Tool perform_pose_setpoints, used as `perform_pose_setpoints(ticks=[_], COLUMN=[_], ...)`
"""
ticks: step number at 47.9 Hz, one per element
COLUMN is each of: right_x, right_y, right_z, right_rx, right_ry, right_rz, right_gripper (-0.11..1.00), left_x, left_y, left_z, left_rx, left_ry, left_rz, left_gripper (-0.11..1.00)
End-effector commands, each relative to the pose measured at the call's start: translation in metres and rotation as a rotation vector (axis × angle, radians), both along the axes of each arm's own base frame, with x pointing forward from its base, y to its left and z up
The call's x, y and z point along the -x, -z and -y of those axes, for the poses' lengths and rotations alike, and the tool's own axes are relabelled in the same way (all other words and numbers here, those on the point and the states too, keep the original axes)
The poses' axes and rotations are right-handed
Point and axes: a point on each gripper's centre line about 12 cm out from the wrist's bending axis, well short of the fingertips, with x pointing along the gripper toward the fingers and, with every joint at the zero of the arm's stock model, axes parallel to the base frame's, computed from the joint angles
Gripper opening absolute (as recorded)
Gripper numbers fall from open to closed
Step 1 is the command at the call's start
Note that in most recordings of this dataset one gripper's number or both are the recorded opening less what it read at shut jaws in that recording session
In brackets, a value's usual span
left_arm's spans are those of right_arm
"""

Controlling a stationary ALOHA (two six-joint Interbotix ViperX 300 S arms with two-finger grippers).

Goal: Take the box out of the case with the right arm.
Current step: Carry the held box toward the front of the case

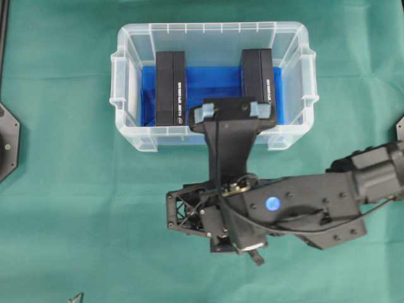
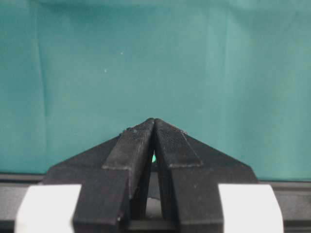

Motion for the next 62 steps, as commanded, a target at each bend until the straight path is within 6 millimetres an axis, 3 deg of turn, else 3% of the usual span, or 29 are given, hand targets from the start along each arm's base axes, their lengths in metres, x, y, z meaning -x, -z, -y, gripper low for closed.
perform_pose_setpoints(ticks=[1, 18, 29, 39, 62], right_x=[0.001, -0.002, -0.003, -0.006, -0.013], right_y=[-0.003, 0.068, 0.098, 0.108, 0.107], right_z=[0.001, -0.002, -0.002, -0.002, -0.004], right_rx=[-0.021, -0.050, -0.067, -0.067, -0.089], right_ry=[-0.002, 0.012, 0.032, 0.032, 0.027], right_rz=[0.051, 0.050, 0.066, 0.071, 0.130], right_gripper=[0.65, 0.65, 0.65, 0.65, 0.65], left_x=[-0.001, -0.002, -0.003, -0.003, -0.003], left_y=[-0.008, -0.008, -0.007, -0.007, -0.007], left_z=[-0.001, -0.001, -0.001, -0.001, -0.001], left_rx=[-0.002, -0.002, -0.002, -0.003, -0.003], left_ry=[-0.004, -0.004, -0.004, -0.003, -0.003], left_rz=[0.026, 0.023, 0.020, 0.019, 0.019], left_gripper=[0.00, 0.00, 0.00, 0.00, 0.00])
